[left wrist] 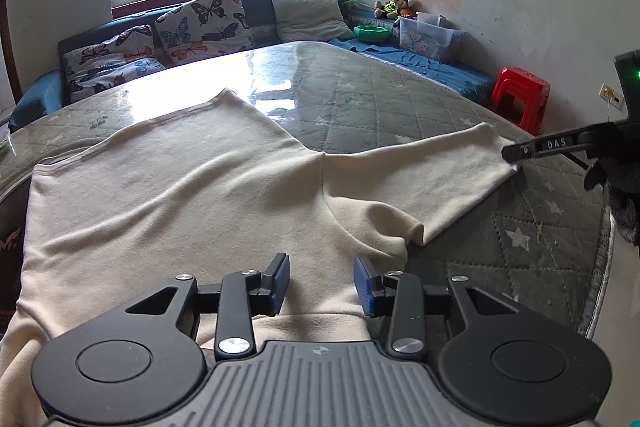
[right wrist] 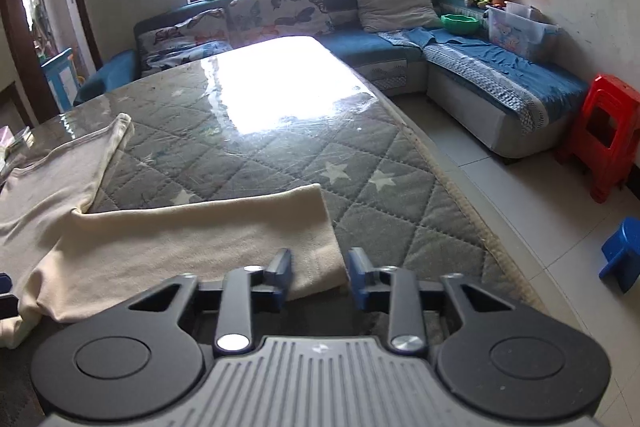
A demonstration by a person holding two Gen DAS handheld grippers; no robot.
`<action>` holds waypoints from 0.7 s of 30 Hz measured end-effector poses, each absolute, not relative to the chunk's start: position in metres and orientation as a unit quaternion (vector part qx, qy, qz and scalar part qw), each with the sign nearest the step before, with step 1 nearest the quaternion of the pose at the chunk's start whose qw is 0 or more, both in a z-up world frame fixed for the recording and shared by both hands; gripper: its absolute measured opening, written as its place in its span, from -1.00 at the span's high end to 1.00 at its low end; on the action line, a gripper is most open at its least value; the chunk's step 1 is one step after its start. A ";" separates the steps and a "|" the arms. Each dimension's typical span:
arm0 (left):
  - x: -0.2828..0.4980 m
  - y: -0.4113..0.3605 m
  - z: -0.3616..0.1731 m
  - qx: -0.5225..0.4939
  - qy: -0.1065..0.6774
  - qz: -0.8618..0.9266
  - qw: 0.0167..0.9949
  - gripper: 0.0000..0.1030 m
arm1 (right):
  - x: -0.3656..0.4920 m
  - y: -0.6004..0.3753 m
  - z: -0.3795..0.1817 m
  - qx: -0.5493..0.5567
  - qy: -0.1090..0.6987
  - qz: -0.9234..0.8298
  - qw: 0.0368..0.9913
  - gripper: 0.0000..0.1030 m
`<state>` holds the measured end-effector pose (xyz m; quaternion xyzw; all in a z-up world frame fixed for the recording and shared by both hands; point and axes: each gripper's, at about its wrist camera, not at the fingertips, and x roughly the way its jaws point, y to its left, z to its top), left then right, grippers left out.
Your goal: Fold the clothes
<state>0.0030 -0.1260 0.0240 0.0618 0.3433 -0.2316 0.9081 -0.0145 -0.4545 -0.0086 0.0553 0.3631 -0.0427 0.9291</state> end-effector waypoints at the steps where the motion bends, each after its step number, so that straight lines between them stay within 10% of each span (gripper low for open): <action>1: 0.003 -0.127 0.023 0.064 0.344 -0.233 0.908 0.25 | -0.013 -0.454 -0.007 0.049 0.359 -0.044 0.931 0.78; 14: 0.001 -0.132 0.020 0.078 0.345 -0.242 0.903 0.17 | 0.030 -0.453 0.026 -0.040 0.311 -0.073 0.947 0.94; 21: 0.004 -0.134 0.020 0.080 0.345 -0.243 0.903 0.17 | 0.009 -0.457 0.003 0.045 0.347 -0.038 0.936 0.46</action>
